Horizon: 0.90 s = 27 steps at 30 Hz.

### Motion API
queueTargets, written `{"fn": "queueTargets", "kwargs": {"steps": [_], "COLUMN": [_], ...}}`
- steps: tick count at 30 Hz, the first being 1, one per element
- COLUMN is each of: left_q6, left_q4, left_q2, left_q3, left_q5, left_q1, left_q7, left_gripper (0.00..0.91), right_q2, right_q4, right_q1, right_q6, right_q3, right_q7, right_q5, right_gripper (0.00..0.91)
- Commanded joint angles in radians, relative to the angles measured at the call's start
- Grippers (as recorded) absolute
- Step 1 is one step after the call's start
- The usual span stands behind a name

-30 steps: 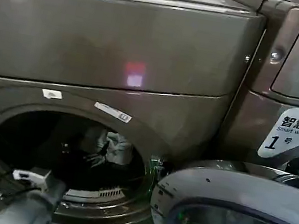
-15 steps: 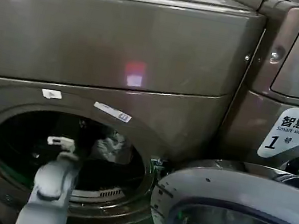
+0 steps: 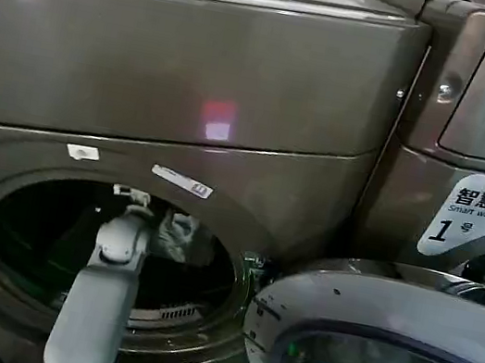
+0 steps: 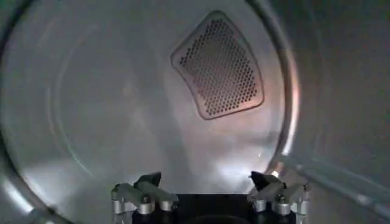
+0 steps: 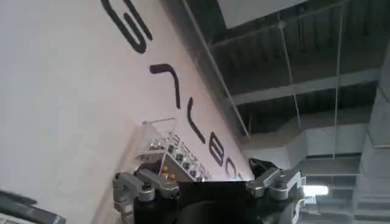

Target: Grasp the clothes from the dryer.

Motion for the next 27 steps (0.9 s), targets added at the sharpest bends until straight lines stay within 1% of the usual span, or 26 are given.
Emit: {"fn": "queueTargets", "kwargs": {"steps": [1,4,7,11,13,15,19,20,21,24,26,27], "left_q6": [-0.058,-0.066,-0.098,-0.101,-0.092,-0.053,-0.055,-0.063,-0.09,-0.138,-0.226,-0.247], "left_q4": [0.388,0.476,0.571,0.686,0.74,0.775,0.853,0.873,0.911,0.958,1.006,1.019], "left_q2": [-0.006,-0.007,-0.01,-0.012,-0.008,-0.001,0.019,0.024,0.027,0.042,0.054,0.059], "left_q3": [0.012,0.014,0.006,-0.006,0.002,0.025,0.083,0.102,0.124,0.169,0.216,0.231], "left_q5": [0.013,0.015,0.042,0.073,0.1,0.13,0.277,0.308,0.358,0.406,0.482,0.502], "left_q1": [-0.276,-0.328,-0.374,-0.434,-0.476,-0.498,-0.55,-0.561,-0.58,-0.614,-0.637,-0.645], "left_q7": [-0.009,0.001,0.016,0.058,0.11,0.21,0.402,0.443,0.5,0.609,0.678,0.69], "left_gripper": [0.907,0.907,0.907,0.907,0.907,0.907,0.907,0.907,0.907,0.907,0.907,0.907], "right_q2": [-0.001,-0.003,-0.005,-0.004,-0.004,-0.003,-0.003,-0.002,-0.001,-0.001,-0.002,-0.002], "right_q4": [-0.001,-0.003,-0.005,-0.004,-0.004,-0.007,-0.009,-0.008,-0.006,-0.005,-0.007,-0.008], "right_q1": [0.001,0.002,0.002,0.009,0.011,0.013,0.016,0.018,0.021,0.024,0.025,0.025], "right_q6": [0.001,0.003,0.004,0.006,0.006,0.008,0.01,0.01,0.01,0.012,0.014,0.016], "right_q3": [0.004,0.005,0.006,0.001,-0.002,-0.004,-0.009,-0.011,-0.014,-0.019,-0.02,-0.02], "right_q7": [-0.001,-0.001,-0.002,-0.003,-0.002,-0.005,-0.007,-0.008,-0.008,-0.01,-0.01,-0.01], "right_q5": [0.0,0.001,0.0,0.0,0.0,-0.002,-0.003,-0.003,-0.003,-0.004,-0.004,-0.004], "right_gripper": [0.907,0.907,0.907,0.907,0.907,0.907,0.907,0.907,0.907,0.907,0.907,0.907]}}
